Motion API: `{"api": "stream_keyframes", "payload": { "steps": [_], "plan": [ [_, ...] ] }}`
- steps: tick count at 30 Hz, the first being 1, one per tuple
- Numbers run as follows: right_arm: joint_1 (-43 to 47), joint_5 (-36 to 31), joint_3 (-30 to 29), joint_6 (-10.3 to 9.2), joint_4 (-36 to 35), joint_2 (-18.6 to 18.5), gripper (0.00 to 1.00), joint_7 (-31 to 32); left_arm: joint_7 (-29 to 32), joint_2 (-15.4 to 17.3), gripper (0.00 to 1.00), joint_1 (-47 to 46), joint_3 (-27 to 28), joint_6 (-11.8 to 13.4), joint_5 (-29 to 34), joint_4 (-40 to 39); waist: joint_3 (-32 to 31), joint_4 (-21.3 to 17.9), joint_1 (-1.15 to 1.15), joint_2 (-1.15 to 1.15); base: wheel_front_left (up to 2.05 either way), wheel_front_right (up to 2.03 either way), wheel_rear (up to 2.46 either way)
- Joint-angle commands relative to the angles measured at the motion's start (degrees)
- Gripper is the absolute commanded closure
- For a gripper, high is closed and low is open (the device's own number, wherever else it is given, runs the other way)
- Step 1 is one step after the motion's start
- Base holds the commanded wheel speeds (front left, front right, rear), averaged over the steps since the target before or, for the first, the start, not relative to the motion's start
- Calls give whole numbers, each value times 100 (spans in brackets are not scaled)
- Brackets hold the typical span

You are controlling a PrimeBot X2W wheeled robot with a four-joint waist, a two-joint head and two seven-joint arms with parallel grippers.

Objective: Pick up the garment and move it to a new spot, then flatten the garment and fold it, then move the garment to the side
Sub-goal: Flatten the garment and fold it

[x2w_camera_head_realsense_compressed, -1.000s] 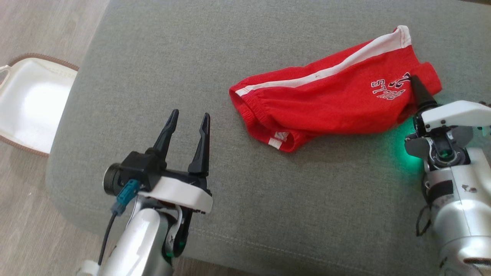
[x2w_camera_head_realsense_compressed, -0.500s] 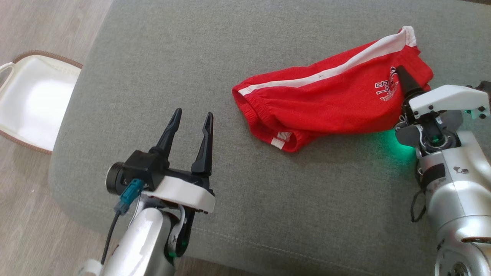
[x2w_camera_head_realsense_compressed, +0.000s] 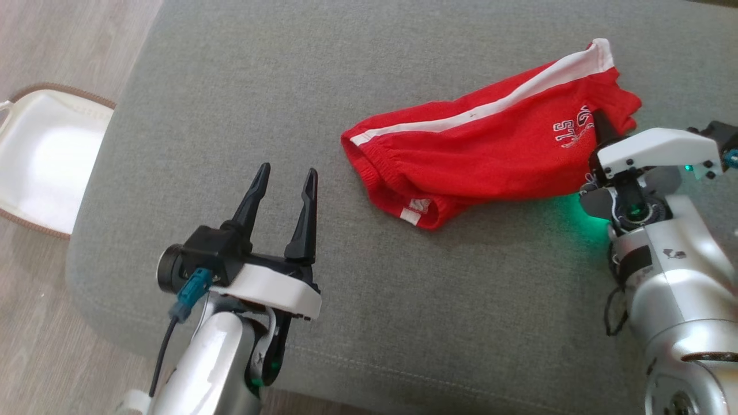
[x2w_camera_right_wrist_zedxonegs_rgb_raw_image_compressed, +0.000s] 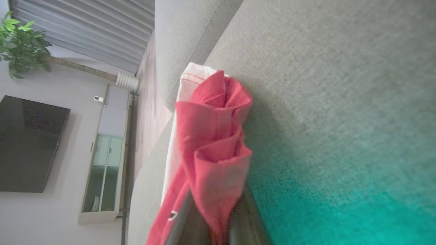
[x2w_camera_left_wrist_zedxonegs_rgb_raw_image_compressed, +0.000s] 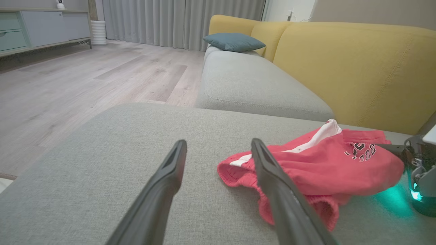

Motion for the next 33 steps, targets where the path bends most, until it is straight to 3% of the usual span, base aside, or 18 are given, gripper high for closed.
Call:
{"api": "stream_keyframes", "payload": {
  "steps": [1, 13, 20, 28, 33],
  "plan": [
    [12, -5, 106, 43, -23, 191, 100, -45, -30, 30, 0, -193, 225, 33, -14, -156, -20, -20, 0, 0, 0, 0, 0],
    [627, -34, -455, 43, -95, -43, 100, -1211, -30, 30, 0, -34, 389, -2, 39, -110, -392, -486, 0, 0, 0, 0, 0],
    [947, -65, -839, 43, 37, 65, 100, -1765, -30, 30, 0, 73, 455, -2, 30, -128, -549, -741, 0, 0, 0, 0, 0],
    [975, -253, -526, 43, -255, 184, 100, -1920, -30, 30, 0, 203, 492, -36, 74, -76, -664, -896, 0, 0, 0, 0, 0],
    [982, 223, 226, 43, -741, 189, 100, -1909, -30, 30, 0, 237, 544, -94, 137, -6, -800, -884, 0, 0, 0, 0, 0]
  ]
}}
